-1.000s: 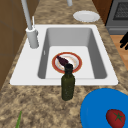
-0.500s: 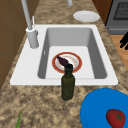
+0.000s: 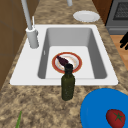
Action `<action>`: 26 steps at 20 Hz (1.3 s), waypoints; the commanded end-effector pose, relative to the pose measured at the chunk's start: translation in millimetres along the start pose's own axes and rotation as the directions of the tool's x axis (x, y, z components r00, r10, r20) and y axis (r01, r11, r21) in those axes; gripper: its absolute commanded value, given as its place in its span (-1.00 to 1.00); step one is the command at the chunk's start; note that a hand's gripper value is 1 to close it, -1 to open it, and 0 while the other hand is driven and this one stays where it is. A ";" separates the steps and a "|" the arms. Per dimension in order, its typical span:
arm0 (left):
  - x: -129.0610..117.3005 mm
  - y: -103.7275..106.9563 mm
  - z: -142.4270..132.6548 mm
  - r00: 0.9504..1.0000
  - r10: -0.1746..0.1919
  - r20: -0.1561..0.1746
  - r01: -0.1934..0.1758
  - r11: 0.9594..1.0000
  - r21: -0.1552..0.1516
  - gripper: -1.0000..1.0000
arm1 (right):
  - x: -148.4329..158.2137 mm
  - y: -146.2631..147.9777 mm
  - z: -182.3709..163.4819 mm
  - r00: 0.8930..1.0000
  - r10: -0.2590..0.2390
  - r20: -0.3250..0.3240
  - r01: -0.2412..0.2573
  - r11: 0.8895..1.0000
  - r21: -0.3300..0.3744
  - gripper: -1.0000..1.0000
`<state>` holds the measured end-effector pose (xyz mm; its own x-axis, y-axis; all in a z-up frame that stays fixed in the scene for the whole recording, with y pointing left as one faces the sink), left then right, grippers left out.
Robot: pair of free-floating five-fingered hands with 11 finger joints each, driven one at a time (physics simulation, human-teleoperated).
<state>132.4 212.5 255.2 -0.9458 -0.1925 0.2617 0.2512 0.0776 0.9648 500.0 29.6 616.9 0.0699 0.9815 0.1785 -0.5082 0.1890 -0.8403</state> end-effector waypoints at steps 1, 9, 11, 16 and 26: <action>0.0 0.0 0.0 1.000 0.000 0.000 0.000 1.000 0.000 0.00 | -0.9 -1.1 -35.6 1.000 0.017 0.019 -0.017 1.000 0.003 1.00; 0.0 0.0 0.0 1.000 0.000 0.000 0.000 1.000 0.000 0.00 | -25.5 5.2 -15.2 0.996 0.004 0.088 -0.016 0.990 0.141 1.00; 0.0 0.0 0.0 1.000 0.000 0.000 0.000 1.000 0.000 0.00 | -24.4 -18.1 -8.5 0.995 -0.033 0.092 0.022 0.993 0.117 -1.00; 0.0 0.0 0.0 1.000 0.000 0.000 0.000 1.000 0.000 0.00 | -19.6 -45.0 10.7 0.993 -0.017 0.114 0.009 0.997 0.071 -1.00; 0.0 0.0 0.0 1.000 0.000 0.000 0.000 1.000 0.000 0.00 | -47.8 -106.0 27.9 0.988 -0.039 0.150 0.018 0.990 0.137 -1.00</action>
<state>132.4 212.5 255.2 -0.9458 -0.1925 0.2617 0.2512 0.0776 0.9648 522.5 -20.4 702.3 -0.0231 0.9569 0.2895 -0.6196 0.2135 -0.7553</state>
